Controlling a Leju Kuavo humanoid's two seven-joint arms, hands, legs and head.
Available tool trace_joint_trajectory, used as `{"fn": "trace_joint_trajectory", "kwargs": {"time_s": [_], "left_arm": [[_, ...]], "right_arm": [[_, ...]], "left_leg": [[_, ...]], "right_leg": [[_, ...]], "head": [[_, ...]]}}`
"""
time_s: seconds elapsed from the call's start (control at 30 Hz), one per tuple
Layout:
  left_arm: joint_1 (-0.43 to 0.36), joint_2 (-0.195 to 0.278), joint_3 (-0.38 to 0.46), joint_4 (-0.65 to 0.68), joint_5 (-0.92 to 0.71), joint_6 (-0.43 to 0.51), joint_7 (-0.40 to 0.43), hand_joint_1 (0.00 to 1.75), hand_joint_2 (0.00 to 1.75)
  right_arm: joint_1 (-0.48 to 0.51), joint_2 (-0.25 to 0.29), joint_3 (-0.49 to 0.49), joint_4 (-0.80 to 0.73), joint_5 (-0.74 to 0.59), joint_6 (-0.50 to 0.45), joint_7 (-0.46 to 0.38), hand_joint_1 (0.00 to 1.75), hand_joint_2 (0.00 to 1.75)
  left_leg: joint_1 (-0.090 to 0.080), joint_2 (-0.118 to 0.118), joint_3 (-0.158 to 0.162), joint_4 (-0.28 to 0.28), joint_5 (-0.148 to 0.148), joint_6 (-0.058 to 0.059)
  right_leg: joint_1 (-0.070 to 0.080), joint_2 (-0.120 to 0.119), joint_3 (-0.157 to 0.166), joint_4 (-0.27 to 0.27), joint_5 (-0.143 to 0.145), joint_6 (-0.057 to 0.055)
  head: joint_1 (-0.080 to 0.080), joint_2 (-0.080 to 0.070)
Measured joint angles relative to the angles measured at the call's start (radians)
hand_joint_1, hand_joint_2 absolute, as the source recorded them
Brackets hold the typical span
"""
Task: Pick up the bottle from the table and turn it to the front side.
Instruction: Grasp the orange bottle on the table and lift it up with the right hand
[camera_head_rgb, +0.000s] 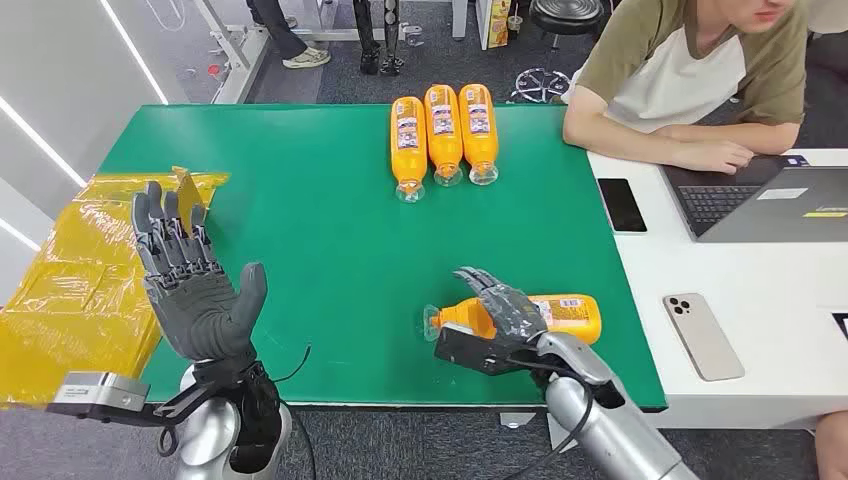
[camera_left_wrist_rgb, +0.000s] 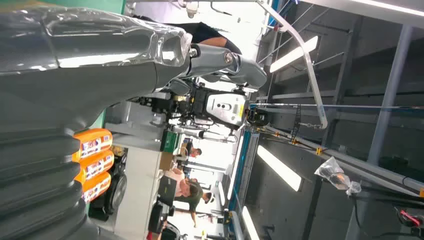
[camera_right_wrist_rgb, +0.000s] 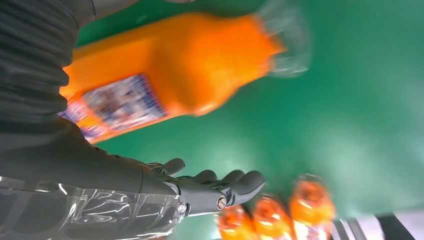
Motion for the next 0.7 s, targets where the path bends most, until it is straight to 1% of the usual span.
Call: {"fn": "trace_joint_trajectory", "kwargs": {"time_s": [0.07, 0.23, 0.4, 0.53, 0.7], "left_arm": [[0.0, 0.0, -0.001, 0.0, 0.006, 0.0, -0.002, 0.0, 1.75], [-0.001, 0.001, -0.003, 0.0, 0.03, 0.0, -0.014, 0.0, 1.75], [-0.002, 0.002, -0.005, 0.0, 0.047, -0.001, -0.028, 0.0, 1.75], [-0.008, 0.003, -0.012, 0.003, 0.062, 0.0, -0.038, 0.0, 1.75], [-0.018, 0.007, -0.02, 0.011, 0.091, 0.003, -0.052, 0.0, 1.75]], "right_arm": [[-0.024, -0.03, 0.014, 0.005, -0.024, 0.028, 0.005, 0.0, 1.75], [-0.145, -0.173, 0.091, 0.02, -0.141, 0.135, 0.018, 0.0, 1.75], [-0.25, -0.29, 0.181, 0.015, -0.257, 0.214, 0.045, 0.0, 1.75], [-0.306, -0.348, 0.251, 0.011, -0.316, 0.25, 0.063, 0.0, 1.75], [-0.355, -0.412, 0.344, -0.003, -0.355, 0.276, 0.084, 0.0, 1.75]], "left_leg": [[0.0, 0.0, 0.0, 0.0, 0.0, 0.0], [0.0, 0.0, 0.0, 0.0, 0.0, 0.0], [0.0, 0.0, 0.0, 0.0, 0.0, 0.0], [0.0, 0.0, 0.0, 0.0, 0.0, 0.0], [0.0, 0.0, 0.0, 0.0, 0.0, 0.0]], "right_leg": [[0.0, 0.0, 0.0, 0.0, 0.0, 0.0], [0.0, 0.0, 0.0, 0.0, 0.0, 0.0], [0.0, 0.0, 0.0, 0.0, 0.0, 0.0], [0.0, 0.0, 0.0, 0.0, 0.0, 0.0], [0.0, 0.0, 0.0, 0.0, 0.0, 0.0]], "head": [[0.0, 0.0], [0.0, 0.0], [0.0, 0.0], [0.0, 0.0], [0.0, 0.0]]}}
